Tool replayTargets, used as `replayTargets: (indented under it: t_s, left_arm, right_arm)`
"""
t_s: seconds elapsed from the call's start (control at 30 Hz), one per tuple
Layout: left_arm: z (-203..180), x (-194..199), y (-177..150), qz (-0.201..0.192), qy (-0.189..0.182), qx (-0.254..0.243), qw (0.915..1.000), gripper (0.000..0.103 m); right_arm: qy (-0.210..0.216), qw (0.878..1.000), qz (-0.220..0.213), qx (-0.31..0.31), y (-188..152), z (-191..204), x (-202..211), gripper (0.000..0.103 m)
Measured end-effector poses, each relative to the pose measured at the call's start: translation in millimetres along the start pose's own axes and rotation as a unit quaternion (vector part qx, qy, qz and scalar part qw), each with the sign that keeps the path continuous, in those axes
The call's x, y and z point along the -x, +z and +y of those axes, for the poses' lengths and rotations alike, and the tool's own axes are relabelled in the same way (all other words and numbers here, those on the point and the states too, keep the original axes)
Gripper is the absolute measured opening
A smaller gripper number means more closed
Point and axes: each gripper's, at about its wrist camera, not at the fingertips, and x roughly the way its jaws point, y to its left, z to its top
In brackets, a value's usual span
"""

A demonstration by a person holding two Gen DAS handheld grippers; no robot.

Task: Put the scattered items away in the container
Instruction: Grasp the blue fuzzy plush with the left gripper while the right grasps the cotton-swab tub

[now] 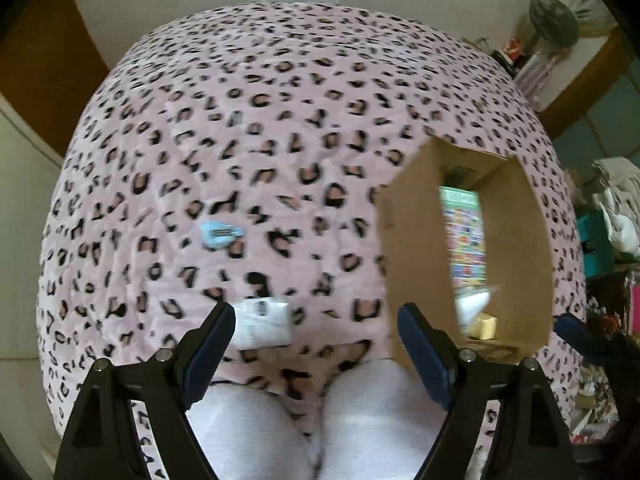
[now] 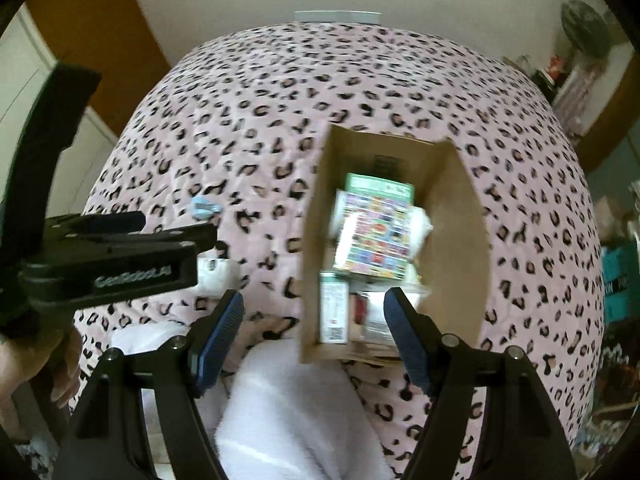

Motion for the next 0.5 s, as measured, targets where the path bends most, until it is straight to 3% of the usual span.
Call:
replayTargets:
  t_s: [0.27,0.5]
  left_arm:
    - [92,-20,0,0.012,0.015,0.065,0.9977,0.085]
    - [146,-58,5,0.029,-0.006,0.106,0.9939,0.085]
  right_arm:
    - [0.032,0.998,0.016,0.052,4,63,-26,0.074]
    - [0.079,0.993,0.051,0.072,-1,104,-92,0.074]
